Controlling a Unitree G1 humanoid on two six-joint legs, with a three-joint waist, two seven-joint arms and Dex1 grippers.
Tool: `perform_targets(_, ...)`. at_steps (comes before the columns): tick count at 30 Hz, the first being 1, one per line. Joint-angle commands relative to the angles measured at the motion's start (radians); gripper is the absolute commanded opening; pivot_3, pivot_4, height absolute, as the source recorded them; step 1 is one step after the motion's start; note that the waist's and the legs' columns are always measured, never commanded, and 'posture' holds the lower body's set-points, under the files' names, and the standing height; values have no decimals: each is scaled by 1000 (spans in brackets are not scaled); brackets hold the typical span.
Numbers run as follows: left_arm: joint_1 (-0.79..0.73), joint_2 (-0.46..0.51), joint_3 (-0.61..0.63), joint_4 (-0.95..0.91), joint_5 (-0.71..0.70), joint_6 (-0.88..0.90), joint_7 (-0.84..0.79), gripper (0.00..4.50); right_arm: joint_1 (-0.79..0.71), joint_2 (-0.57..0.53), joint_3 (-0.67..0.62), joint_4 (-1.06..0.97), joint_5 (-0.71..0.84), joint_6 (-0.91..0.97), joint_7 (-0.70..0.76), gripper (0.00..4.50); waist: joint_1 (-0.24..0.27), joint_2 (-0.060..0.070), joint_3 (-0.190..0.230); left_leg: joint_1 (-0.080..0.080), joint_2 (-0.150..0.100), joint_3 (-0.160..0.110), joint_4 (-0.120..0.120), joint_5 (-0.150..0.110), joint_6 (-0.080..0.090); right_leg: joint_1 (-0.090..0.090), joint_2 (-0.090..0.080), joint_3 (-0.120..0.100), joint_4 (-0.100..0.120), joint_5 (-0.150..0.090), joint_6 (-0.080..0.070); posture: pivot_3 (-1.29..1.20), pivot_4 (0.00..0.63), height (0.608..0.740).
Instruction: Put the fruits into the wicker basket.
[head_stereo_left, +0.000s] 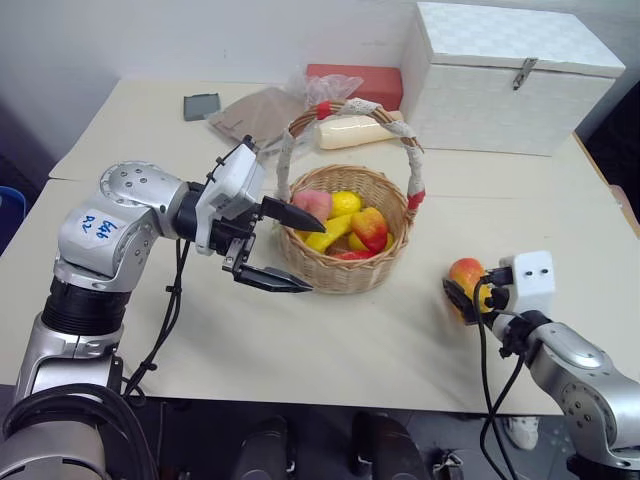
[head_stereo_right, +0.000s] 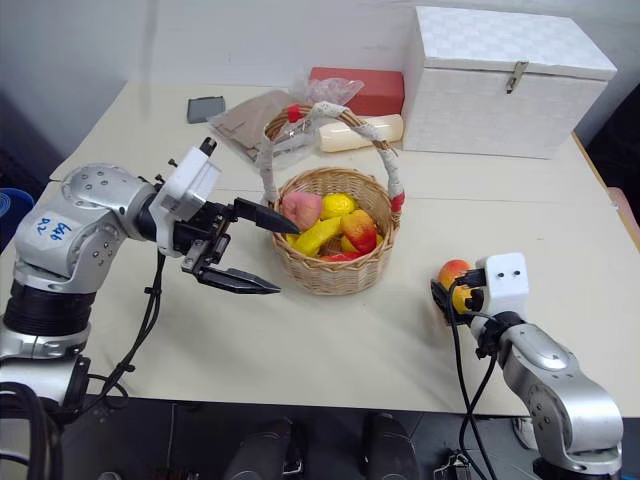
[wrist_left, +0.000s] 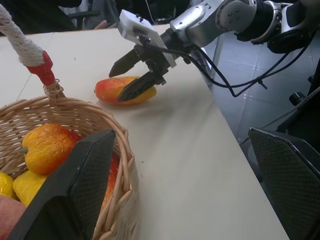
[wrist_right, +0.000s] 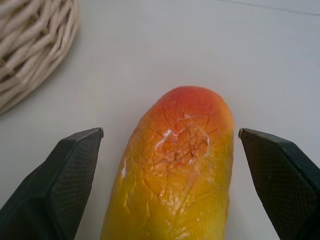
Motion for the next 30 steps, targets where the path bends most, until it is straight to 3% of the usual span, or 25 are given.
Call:
perform_targets(1,-18,9,38,-20,-8,-13,17,4500,-20,26,-14,-8,-5,-10,1,4102,-1,0,0,0,0,0,0,0,0,0,0,0,0,0,0,0,150,740)
perform_targets(6,-15,17,59,-14,-9,-6,42,4500,-38,2,-40,-65,59,24,75,2642,-4,0,0,0,0,0,0,0,0,0,0,0,0,0,0,0,150,740)
perform_targets(9,-6,30,75,-18,-14,2,53,4500,-31,-39,-75,-125,156,27,177,2616,-5,0,0,-1,0,-1,0,0,0,0,0,0,1,0,0,0,150,740)
perform_targets(13,3,71,123,-7,-32,28,64,4500,-81,-182,-153,-224,465,89,378,2616,-8,0,0,-1,1,-1,0,-1,1,0,0,0,1,0,1,0,150,740)
perform_targets(17,5,95,151,-8,-56,57,65,4500,-194,-236,-120,-213,628,107,381,2616,-19,-1,0,0,1,-2,0,-1,1,2,0,0,-1,0,0,0,150,740)
perform_targets(24,22,108,163,-44,-65,72,98,4500,-574,20,256,39,304,10,206,2616,-25,-1,0,0,0,0,0,0,0,-1,-1,1,1,0,0,0,150,740)
perform_targets(30,27,111,171,-59,-73,78,121,4500,-750,139,355,230,155,-28,208,2616,-19,-2,0,-12,0,1,0,2,-1,-13,0,-1,6,0,0,0,150,740)
